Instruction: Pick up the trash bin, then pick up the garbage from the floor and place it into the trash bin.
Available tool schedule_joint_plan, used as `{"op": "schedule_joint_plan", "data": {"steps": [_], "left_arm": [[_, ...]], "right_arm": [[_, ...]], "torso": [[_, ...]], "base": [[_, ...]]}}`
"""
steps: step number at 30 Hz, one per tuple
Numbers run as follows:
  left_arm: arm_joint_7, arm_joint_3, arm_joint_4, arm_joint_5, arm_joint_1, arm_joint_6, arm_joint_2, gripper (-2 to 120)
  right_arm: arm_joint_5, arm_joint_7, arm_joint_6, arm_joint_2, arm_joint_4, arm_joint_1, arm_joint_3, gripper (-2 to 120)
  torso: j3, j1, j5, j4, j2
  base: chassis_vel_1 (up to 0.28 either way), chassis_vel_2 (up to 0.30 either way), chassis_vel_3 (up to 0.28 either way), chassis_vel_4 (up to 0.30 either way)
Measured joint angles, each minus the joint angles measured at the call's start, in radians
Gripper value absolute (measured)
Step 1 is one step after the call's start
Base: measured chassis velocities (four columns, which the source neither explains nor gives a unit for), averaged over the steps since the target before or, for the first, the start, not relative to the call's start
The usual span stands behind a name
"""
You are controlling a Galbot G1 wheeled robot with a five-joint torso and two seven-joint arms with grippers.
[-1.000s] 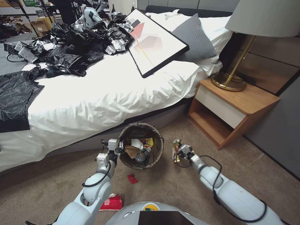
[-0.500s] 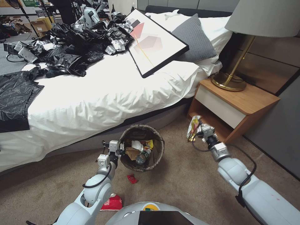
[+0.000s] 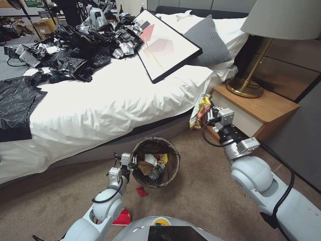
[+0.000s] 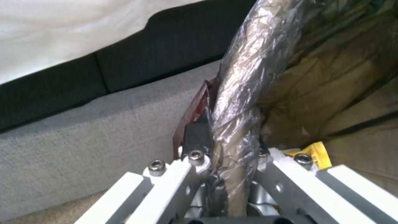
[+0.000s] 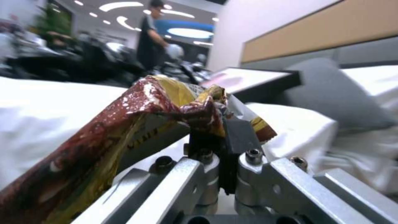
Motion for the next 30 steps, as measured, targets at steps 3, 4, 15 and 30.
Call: {"op": "schedule_joint_plan", "data": {"steps": [3, 4, 15, 30], "left_arm": [[0.001, 0.004, 0.001, 0.004, 0.0, 0.001, 0.001, 3], [0.001, 0.004, 0.001, 0.004, 0.0, 0.001, 0.001, 3], [0.001, 0.014, 0.003, 0.007, -0.012, 0.004, 0.0, 3], [0.003, 0.003, -0.001, 0.006, -0.011, 0.004, -0.002, 3]], "right_arm": [[0.017, -0.019, 0.003, -0.005, 0.015, 0.009, -0.037, 0], [0.017, -0.019, 0.003, -0.005, 0.015, 0.009, -0.037, 0], [0.046, -0.063, 0.008, -0.003, -0.009, 0.113, -0.311, 0], [-0.015, -0.071, 0.034, 0.069, -0.192, 0.193, -0.575, 0]], "torso": [[0.0, 0.0, -0.0001, -0.0002, 0.0], [0.0, 0.0, -0.0001, -0.0002, 0.0], [0.0, 0.0, -0.0001, -0.0001, 0.0], [0.0, 0.0, 0.0, -0.0001, 0.0]], "base": [[0.0, 0.0, 0.0, 0.0], [0.0, 0.0, 0.0, 0.0], [0.0, 0.0, 0.0, 0.0], [0.0, 0.0, 0.0, 0.0]]}}
